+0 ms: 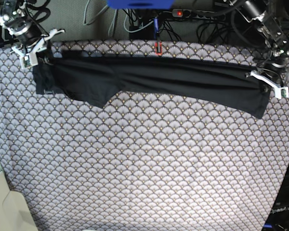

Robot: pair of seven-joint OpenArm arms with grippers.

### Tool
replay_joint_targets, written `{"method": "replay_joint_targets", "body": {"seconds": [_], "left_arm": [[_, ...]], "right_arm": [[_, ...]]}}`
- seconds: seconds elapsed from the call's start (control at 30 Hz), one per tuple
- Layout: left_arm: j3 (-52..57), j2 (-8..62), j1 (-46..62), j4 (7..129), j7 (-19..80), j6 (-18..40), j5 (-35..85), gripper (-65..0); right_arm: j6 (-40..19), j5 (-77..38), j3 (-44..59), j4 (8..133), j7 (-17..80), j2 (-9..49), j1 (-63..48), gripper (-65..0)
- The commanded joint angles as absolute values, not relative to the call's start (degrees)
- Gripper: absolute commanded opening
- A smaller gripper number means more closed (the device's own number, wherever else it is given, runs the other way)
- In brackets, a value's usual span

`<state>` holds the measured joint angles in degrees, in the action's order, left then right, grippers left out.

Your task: Fold the T-shirt properly

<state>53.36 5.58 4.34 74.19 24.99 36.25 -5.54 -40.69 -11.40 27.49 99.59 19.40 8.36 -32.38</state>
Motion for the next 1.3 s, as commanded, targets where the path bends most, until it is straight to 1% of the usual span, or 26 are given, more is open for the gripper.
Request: {"method": "replay_joint_targets", "body": {"seconds": [0.0, 0.17, 0.5, 0.73, 0.9, 1.03, 1.13, 1.27], "left_arm": [[53.7, 6.4, 5.1, 74.2, 28.0, 34.6, -8.7, -65.0], [53.7, 6.4, 5.1, 74.2, 28.0, 34.6, -8.7, -65.0], [53.7, 6.4, 5.1, 74.2, 28.0, 34.6, -8.7, -65.0], [53.7, 6.4, 5.1, 74.3, 28.0, 34.7, -8.7, -65.0], [53.7, 6.4, 5.1, 74.3, 28.0, 34.9, -8.7, -65.0], [53.7, 6.4, 5.1, 74.3, 28.0, 34.9, -8.7, -65.0], [53.7, 6.3, 5.8, 74.4, 28.0, 34.9, -8.7, -65.0], [53.7, 6.1, 5.9, 74.4, 28.0, 34.9, -8.7, -65.0]], "right_arm": [[-40.0, -11.7, 28.3, 100.2, 18.3, 8.9, -32.7, -64.7], [-40.0, -11.7, 28.4, 100.2, 18.3, 8.3, -32.7, -64.8], [-40.0, -14.5, 34.8, 100.2, 18.5, 7.4, -32.7, -64.7], [-40.0, -14.5, 34.3, 101.1, 18.6, 7.4, -32.7, -64.6], [-40.0, -14.5, 32.0, 106.4, 18.7, 7.5, -32.7, -64.6], [-40.0, -14.4, 28.2, 112.0, 24.7, 7.7, -30.8, -64.6], [-40.0, -14.4, 25.4, 111.9, 30.3, 8.4, -26.9, -64.6], [-40.0, -14.5, 22.6, 111.9, 34.3, 8.6, -24.0, -64.6]]}}
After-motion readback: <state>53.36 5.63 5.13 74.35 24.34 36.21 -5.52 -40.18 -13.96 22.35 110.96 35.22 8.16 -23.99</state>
